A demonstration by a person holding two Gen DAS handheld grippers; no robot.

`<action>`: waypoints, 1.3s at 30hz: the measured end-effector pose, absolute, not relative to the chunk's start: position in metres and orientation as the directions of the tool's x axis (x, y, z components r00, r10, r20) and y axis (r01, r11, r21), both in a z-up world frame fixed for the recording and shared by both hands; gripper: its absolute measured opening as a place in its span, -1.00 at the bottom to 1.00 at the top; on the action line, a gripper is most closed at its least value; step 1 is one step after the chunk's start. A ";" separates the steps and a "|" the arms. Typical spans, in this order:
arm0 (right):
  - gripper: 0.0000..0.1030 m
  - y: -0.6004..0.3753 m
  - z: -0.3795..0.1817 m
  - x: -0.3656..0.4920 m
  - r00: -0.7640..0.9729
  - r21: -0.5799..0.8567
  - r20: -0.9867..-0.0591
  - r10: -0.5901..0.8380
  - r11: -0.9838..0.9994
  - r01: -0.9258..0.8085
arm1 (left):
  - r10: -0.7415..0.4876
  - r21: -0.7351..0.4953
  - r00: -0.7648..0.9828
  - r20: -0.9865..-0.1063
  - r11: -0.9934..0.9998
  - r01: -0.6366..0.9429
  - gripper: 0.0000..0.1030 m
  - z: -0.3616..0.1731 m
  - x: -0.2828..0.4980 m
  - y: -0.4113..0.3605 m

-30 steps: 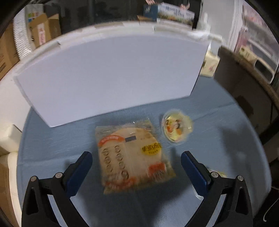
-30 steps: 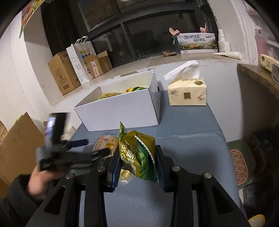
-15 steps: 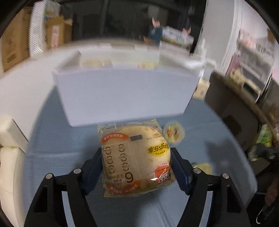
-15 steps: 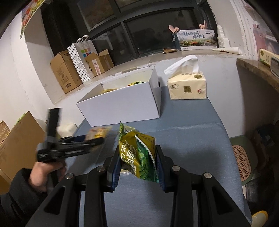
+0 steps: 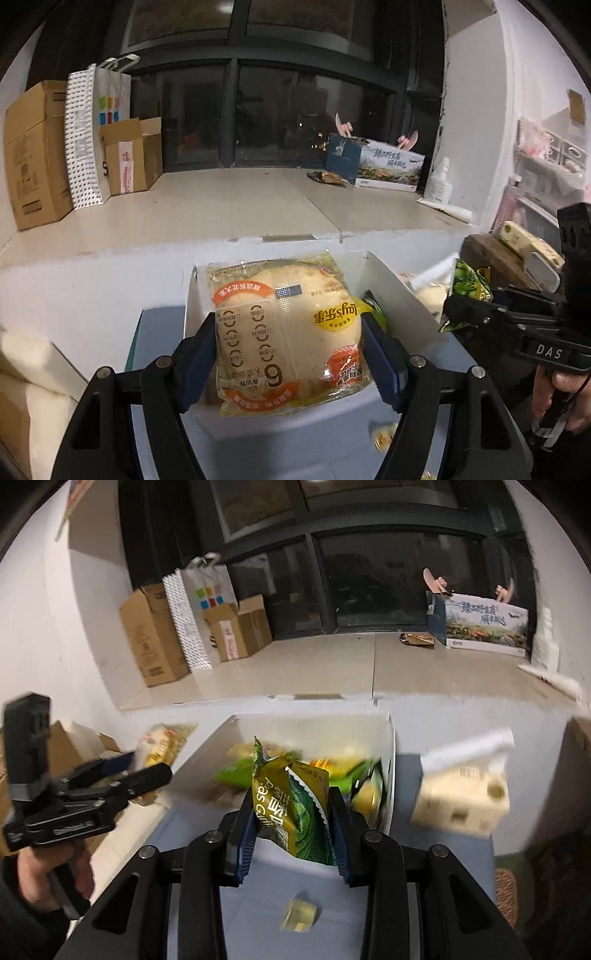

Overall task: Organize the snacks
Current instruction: 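Carry both held packs into the white box and open both grippers, then grasp a jelly cup with the right gripper while the left grasps another jelly cup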

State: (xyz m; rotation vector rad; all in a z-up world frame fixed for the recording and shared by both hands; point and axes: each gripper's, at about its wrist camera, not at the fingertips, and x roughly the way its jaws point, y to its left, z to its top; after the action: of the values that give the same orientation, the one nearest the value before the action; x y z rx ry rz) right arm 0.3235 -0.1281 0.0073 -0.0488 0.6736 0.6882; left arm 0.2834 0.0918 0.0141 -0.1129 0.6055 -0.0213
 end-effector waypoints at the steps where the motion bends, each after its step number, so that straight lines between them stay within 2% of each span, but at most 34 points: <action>1: -0.20 -0.125 0.008 0.333 0.569 0.168 -0.601 0.561 0.785 -0.597 | -0.061 -0.120 0.811 -0.582 0.993 -0.011 0.56 0.014 0.298 0.095; 3: 0.40 -0.119 0.005 0.355 0.538 0.185 -0.642 0.546 0.791 -0.584 | -0.039 -0.115 0.784 -0.620 0.992 -0.042 1.00 0.013 0.316 0.101; 4: 0.96 -0.119 0.003 0.360 0.533 0.185 -0.654 0.537 0.796 -0.576 | -0.034 -0.118 0.778 -0.628 0.992 -0.052 1.00 0.011 0.321 0.105; 5: 1.00 -0.121 0.003 0.360 0.559 0.171 -0.639 0.528 0.806 -0.566 | -0.033 -0.119 0.773 -0.633 0.991 -0.055 1.00 0.006 0.323 0.105; 12: 1.00 -0.136 -0.001 0.339 0.594 0.145 -0.605 0.530 0.807 -0.573 | -0.008 -0.114 0.766 -0.642 0.990 -0.085 1.00 -0.011 0.296 0.111; 15: 1.00 -0.144 0.001 0.325 0.597 0.159 -0.587 0.546 0.801 -0.577 | -0.027 -0.141 0.786 -0.617 0.987 -0.077 1.00 -0.005 0.278 0.113; 20: 1.00 -0.161 -0.006 0.276 0.589 0.195 -0.545 0.597 0.773 -0.603 | -0.086 -0.155 0.822 -0.563 0.988 -0.004 1.00 0.005 0.221 0.096; 25: 1.00 -0.177 -0.025 0.227 0.579 0.177 -0.532 0.618 0.749 -0.638 | -0.142 -0.121 0.826 -0.545 0.988 0.091 1.00 -0.003 0.164 0.064; 33: 1.00 -0.201 -0.075 0.181 0.516 0.214 -0.578 0.632 0.728 -0.652 | -0.229 -0.210 0.785 -0.575 0.969 0.129 1.00 -0.052 0.095 0.038; 39: 1.00 -0.187 -0.109 0.184 0.503 0.139 -0.648 0.572 0.739 -0.660 | -0.249 -0.215 0.743 -0.621 0.966 0.144 1.00 -0.080 0.074 0.024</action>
State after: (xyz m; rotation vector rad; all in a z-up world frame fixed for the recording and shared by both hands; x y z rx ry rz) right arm 0.1840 -0.1874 -0.1088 -0.1323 0.7304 0.7460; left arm 0.0741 0.0237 -0.0799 -0.1570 0.7009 -0.2158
